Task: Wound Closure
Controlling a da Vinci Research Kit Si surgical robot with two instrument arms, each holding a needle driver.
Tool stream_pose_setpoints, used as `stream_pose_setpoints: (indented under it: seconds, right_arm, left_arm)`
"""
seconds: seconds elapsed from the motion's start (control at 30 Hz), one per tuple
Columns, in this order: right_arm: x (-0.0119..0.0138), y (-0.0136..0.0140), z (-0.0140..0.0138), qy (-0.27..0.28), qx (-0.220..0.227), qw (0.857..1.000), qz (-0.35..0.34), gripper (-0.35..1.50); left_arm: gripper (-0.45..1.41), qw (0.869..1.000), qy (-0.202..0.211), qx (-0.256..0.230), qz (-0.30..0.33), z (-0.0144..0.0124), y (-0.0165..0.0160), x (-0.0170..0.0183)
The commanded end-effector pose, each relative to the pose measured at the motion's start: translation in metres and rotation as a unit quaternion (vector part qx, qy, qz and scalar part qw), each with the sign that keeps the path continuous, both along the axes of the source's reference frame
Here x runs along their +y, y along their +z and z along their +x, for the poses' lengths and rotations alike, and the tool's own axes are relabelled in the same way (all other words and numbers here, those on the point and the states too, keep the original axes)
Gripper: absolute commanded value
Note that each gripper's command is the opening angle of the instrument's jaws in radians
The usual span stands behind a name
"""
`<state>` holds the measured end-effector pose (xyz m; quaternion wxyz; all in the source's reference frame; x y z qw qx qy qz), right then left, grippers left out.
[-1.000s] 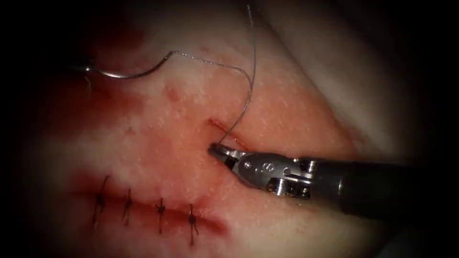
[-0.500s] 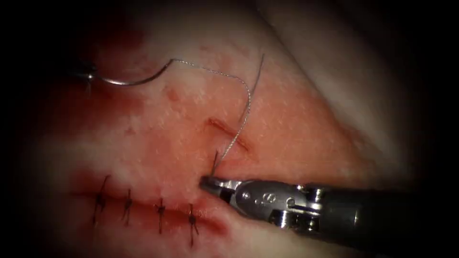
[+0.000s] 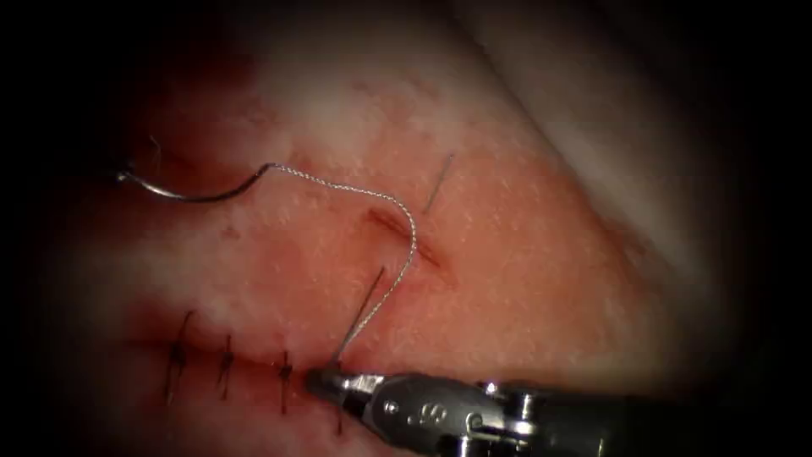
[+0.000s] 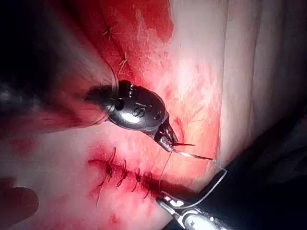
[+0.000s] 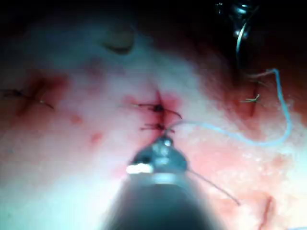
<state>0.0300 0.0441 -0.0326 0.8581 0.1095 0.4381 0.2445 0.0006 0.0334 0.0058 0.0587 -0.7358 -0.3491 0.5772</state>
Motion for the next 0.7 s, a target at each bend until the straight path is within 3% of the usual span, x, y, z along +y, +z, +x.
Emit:
stream_pose_setpoints:
  seconds: [0.03, 0.07, 0.13, 0.23, 0.33, 0.4, 0.5, 0.7]
  right_arm:
    - [0.0003, 0.0009, 0.0001, 0.009, -0.006, 1.000, -0.023, 1.16]
    - [0.0004, 0.0011, -0.0001, 0.012, -0.010, 0.999, -0.035, 1.28]
    - [0.0009, 0.0015, -0.0019, 0.014, -0.015, 0.999, -0.049, 1.33]
    - [0.0014, 0.0017, -0.0049, 0.021, -0.025, 0.998, -0.062, 1.33]
    - [0.0038, 0.0023, -0.0102, 0.070, -0.063, 0.993, -0.074, 1.31]
    - [0.0047, 0.0027, -0.0116, 0.086, -0.068, 0.991, -0.079, 1.31]
    - [0.0066, 0.0042, -0.0133, 0.133, -0.062, 0.988, -0.056, 1.31]
    - [0.0099, 0.0076, -0.0131, 0.207, -0.048, 0.977, -0.004, 1.28]
  left_arm:
    - [-0.35, 1.000, 0.001, 0.000, 0.001, -0.0005, 0.0005, -0.0005]
    - [-0.35, 1.000, 0.001, 0.000, 0.001, -0.0005, 0.0006, -0.0005]
    - [-0.35, 1.000, 0.007, 0.000, 0.007, -0.0002, 0.0006, -0.0005]
    - [-0.35, 1.000, 0.012, -0.002, 0.010, 0.0002, 0.0006, -0.0005]
    - [-0.35, 1.000, 0.016, -0.008, 0.011, 0.0011, 0.0004, -0.0006]
    - [-0.35, 1.000, 0.020, -0.014, 0.012, 0.0014, 0.0003, -0.0006]
    - [-0.35, 0.999, 0.024, -0.020, 0.013, 0.0016, 0.0003, -0.0007]
    - [-0.35, 0.999, 0.034, -0.026, 0.016, 0.0022, 0.0001, -0.0008]
